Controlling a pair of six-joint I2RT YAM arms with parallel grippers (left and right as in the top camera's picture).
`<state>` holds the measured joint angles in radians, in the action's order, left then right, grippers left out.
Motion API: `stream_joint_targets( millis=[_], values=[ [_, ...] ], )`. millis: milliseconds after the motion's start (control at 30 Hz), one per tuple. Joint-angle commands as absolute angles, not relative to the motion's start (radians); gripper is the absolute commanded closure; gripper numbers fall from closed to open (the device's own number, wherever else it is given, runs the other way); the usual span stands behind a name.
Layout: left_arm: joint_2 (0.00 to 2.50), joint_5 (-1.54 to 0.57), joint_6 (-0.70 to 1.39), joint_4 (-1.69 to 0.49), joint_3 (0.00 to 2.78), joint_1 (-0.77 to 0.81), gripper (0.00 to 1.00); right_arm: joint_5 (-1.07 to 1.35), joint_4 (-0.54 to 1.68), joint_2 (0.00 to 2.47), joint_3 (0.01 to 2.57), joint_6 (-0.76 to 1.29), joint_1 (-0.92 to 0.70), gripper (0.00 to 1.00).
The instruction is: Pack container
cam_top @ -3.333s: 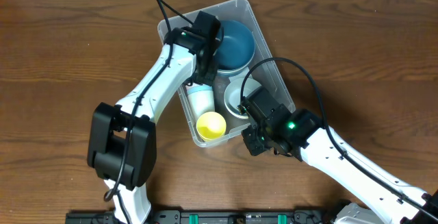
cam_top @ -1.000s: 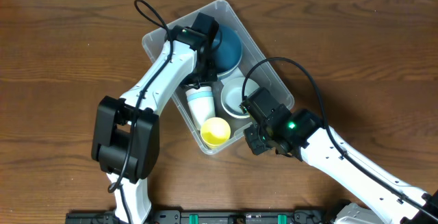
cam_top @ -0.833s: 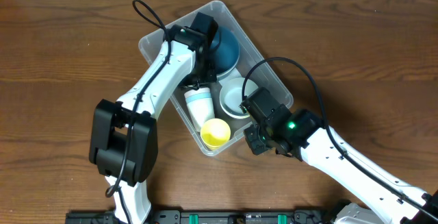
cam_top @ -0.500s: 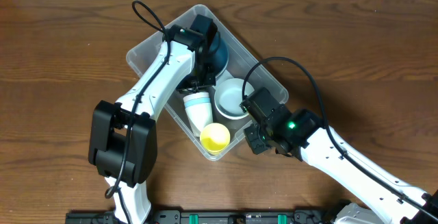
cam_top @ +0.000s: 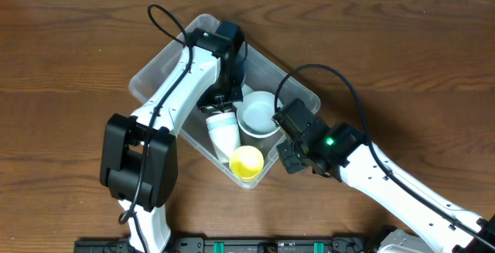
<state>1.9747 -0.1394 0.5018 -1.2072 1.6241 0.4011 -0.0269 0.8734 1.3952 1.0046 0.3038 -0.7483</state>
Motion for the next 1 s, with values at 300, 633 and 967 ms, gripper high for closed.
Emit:
stream_joint_targets(
  millis=[300,633,967],
  values=[
    [1.868,-0.202,0.537,-1.275,1.622,0.411,0.94,-0.046,0.859,1.399,1.006,0.318,-0.725,0.99],
    [1.793,-0.054,0.559,-1.284,1.62,0.429,0.94,-0.056,0.852,1.399,1.006,0.318,-0.724,0.99],
    [1.794,-0.006,0.597,-1.269,1.539,0.386,0.95,-0.056,0.862,1.399,1.006,0.317,-0.721,0.99]
  ],
)
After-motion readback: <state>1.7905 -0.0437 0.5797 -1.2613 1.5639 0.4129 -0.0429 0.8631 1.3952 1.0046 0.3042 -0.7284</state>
